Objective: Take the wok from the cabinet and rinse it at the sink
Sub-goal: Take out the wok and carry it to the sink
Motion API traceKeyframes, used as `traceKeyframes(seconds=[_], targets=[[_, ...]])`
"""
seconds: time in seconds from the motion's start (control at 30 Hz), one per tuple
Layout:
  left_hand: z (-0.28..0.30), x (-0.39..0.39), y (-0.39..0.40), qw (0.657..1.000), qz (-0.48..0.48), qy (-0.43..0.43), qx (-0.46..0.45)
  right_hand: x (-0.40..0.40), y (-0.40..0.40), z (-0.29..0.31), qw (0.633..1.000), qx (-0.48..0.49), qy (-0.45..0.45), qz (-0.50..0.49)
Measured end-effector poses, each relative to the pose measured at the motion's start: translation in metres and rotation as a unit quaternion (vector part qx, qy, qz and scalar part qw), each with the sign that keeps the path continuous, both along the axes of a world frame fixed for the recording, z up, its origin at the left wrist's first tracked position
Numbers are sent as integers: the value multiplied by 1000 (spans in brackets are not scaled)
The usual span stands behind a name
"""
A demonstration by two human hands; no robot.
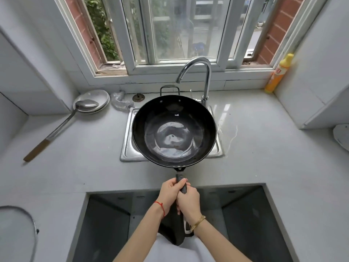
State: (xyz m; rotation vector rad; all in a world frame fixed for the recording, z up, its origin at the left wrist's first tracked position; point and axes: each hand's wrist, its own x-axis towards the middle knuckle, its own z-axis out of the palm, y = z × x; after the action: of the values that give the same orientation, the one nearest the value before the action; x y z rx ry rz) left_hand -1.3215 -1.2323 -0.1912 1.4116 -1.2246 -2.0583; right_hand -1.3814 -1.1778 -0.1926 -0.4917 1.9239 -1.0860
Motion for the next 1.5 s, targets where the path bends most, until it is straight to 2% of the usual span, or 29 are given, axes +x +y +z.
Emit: traceKeyframes(seconds=[0.53, 0.9, 1.27, 1.5], targets=[[-23, -6, -98, 999, -4, 14, 35, -1, -96, -16, 999, 32, 20, -7], [-43, -14, -115, 997, 11, 17, 81, -11, -113, -36, 997, 52, 42, 27], [-54, -15, -117, 997, -1, 5, 79, -12, -114, -48, 995, 85, 40, 44], [-53, -14, -109, 996, -20, -62, 64, -22, -111, -48, 989, 106, -4, 106]])
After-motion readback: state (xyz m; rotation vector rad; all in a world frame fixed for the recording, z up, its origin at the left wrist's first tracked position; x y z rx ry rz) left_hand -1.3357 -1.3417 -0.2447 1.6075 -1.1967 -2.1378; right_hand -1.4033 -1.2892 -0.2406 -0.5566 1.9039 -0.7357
